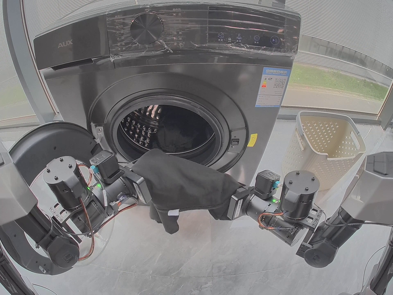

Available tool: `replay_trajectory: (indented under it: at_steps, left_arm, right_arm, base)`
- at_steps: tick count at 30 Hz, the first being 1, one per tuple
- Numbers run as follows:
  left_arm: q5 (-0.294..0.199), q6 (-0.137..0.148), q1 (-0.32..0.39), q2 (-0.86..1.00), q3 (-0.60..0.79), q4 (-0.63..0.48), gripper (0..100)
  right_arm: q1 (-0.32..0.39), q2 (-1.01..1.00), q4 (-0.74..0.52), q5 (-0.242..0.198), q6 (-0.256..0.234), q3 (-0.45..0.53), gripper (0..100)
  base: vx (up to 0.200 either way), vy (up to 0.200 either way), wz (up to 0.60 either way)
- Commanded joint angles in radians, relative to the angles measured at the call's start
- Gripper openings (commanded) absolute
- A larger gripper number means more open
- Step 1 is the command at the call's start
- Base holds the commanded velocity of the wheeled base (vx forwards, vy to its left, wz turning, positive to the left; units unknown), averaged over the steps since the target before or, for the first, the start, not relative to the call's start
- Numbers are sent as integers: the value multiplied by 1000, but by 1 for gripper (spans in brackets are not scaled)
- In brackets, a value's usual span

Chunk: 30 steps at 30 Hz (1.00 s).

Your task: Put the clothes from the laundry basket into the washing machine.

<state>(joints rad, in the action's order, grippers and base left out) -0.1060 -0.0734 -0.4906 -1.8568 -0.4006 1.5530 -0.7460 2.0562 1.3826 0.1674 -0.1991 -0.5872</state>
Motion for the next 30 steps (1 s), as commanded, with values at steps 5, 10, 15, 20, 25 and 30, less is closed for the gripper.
replay_trajectory:
  at_steps: [5, 10, 15, 20, 25, 30]
  left_arm:
    - [0, 0, 0, 16, -4, 4, 0]
    - [-1, -3, -5, 39, -17, 4, 0]
    - [-1, -5, -9, 39, -17, 4, 0]
    - [-1, -5, -9, 42, -17, 2, 0]
    - [-1, -5, -9, 42, -20, 4, 0]
    - [-1, -6, -9, 42, -23, 4, 0]
  right_arm:
    - [0, 47, 1, 0, 0, 14, 100]
    - [5, 67, 1, 0, 4, 44, 100]
    - [11, 91, 1, -2, 6, 55, 100]
    - [13, 113, 3, -2, 21, 55, 100]
    - [7, 156, 33, -2, 29, 63, 100]
    - [5, 197, 39, -2, 30, 53, 100]
  base:
    - [0, 0, 0]
    - [0, 0, 0]
    - [0, 0, 0]
    - [0, 0, 0]
    - [0, 0, 0]
    - [0, 0, 0]
